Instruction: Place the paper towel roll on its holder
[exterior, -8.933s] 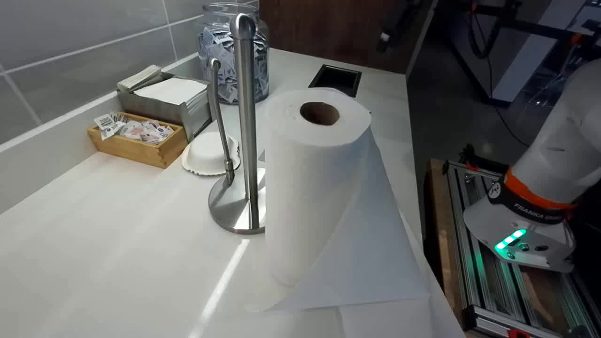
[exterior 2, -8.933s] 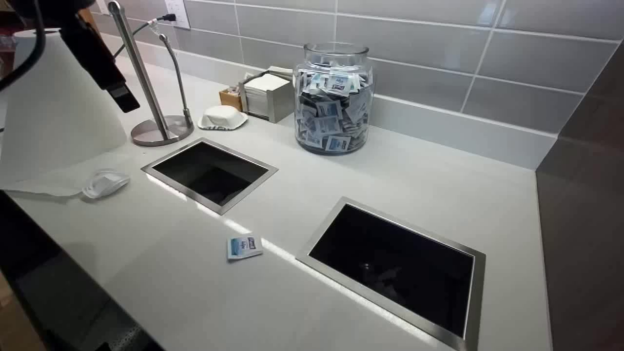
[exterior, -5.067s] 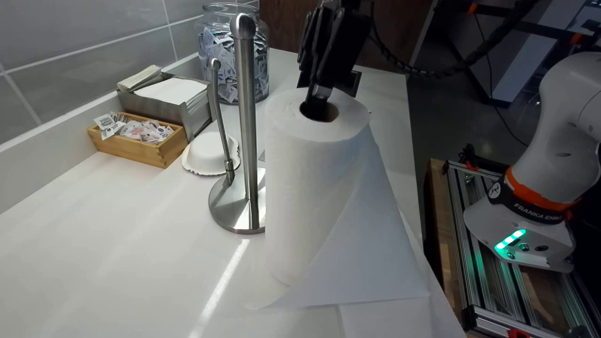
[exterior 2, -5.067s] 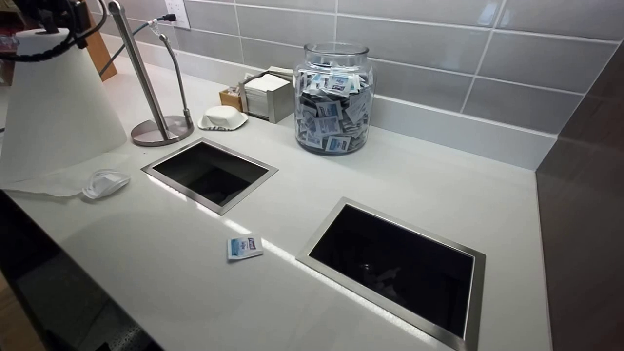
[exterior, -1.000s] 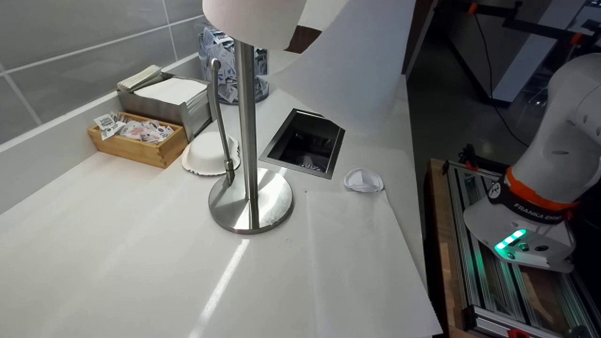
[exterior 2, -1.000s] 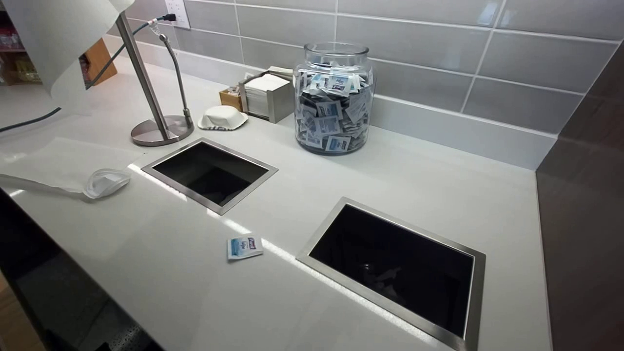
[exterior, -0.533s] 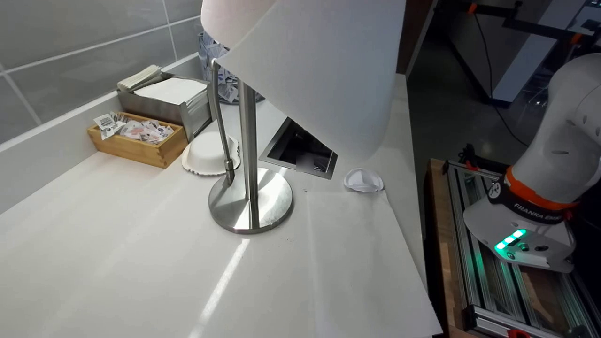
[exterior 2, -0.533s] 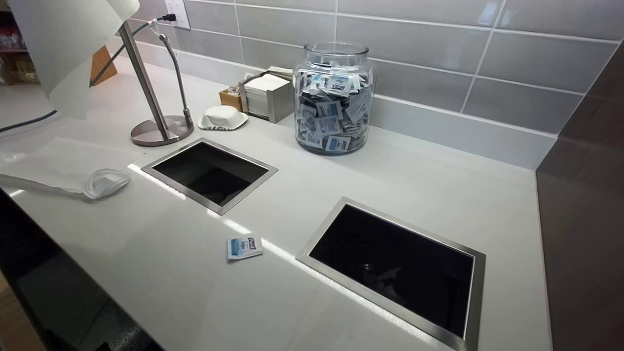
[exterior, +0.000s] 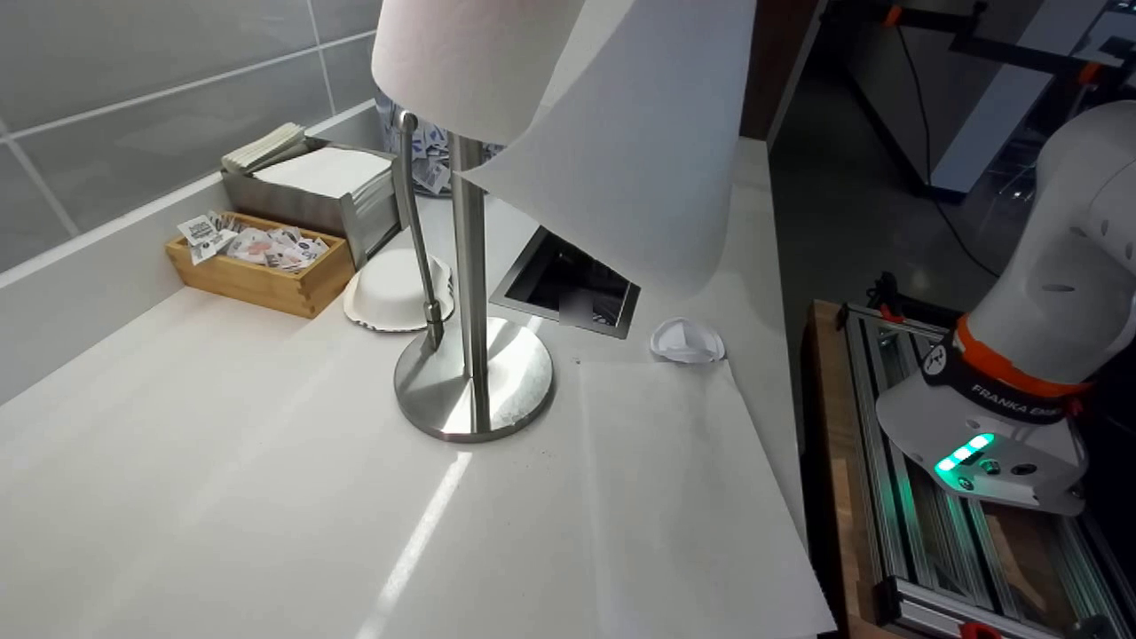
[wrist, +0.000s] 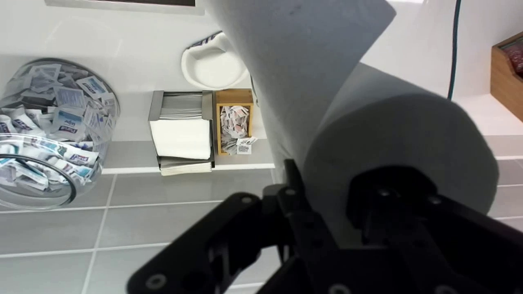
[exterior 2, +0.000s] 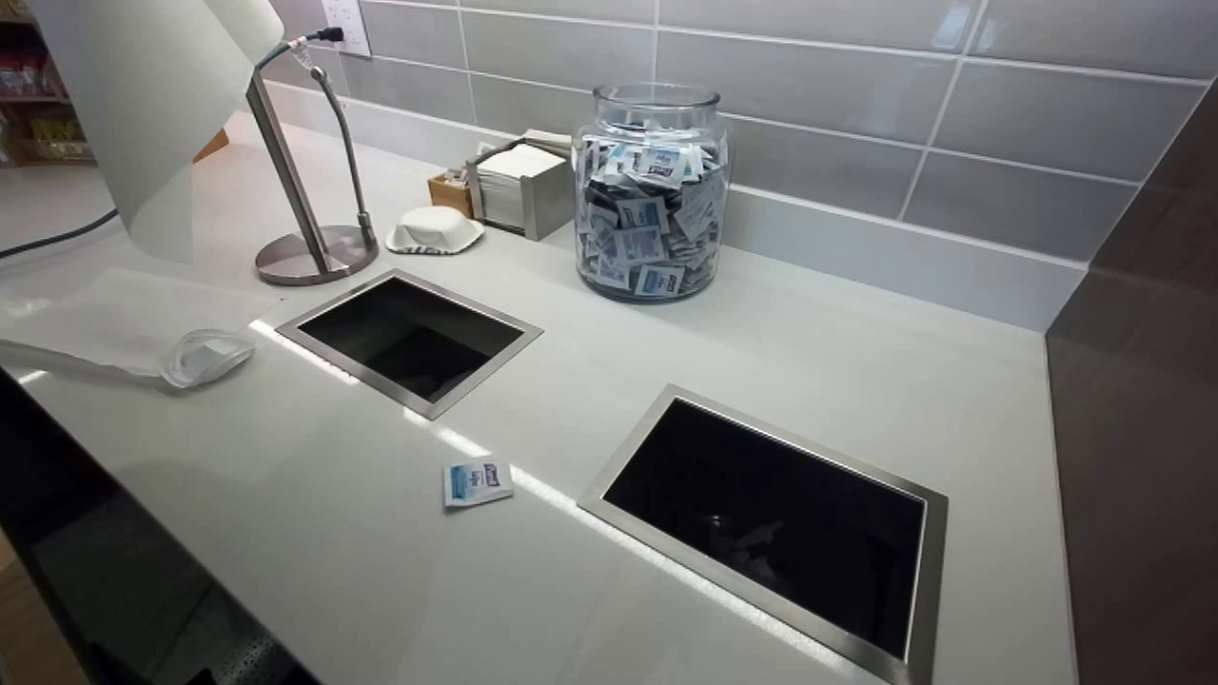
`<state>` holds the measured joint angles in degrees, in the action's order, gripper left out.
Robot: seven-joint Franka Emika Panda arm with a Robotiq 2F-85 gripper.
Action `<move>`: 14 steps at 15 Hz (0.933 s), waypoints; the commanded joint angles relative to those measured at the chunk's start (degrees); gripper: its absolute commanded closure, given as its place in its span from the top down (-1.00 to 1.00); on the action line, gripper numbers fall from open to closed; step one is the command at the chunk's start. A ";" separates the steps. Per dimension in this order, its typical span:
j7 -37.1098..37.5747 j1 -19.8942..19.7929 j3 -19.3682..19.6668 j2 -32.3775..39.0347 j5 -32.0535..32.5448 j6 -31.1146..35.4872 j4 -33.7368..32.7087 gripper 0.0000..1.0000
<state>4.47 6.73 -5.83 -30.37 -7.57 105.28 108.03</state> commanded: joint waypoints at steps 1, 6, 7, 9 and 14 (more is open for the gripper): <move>-0.12 -0.11 1.09 1.40 -2.07 -3.01 -1.06 -0.86; 0.12 -0.51 1.48 3.08 -2.64 -4.11 -1.79 -0.86; 0.33 -0.67 1.43 3.33 -2.48 -4.82 -2.19 -0.86; 0.93 -1.22 1.09 4.05 -1.51 -7.15 -3.78 -0.86; 0.17 -2.03 1.07 6.24 -0.61 -9.23 -6.02 -0.85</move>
<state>4.48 5.30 -4.56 -25.94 -8.95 98.77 104.05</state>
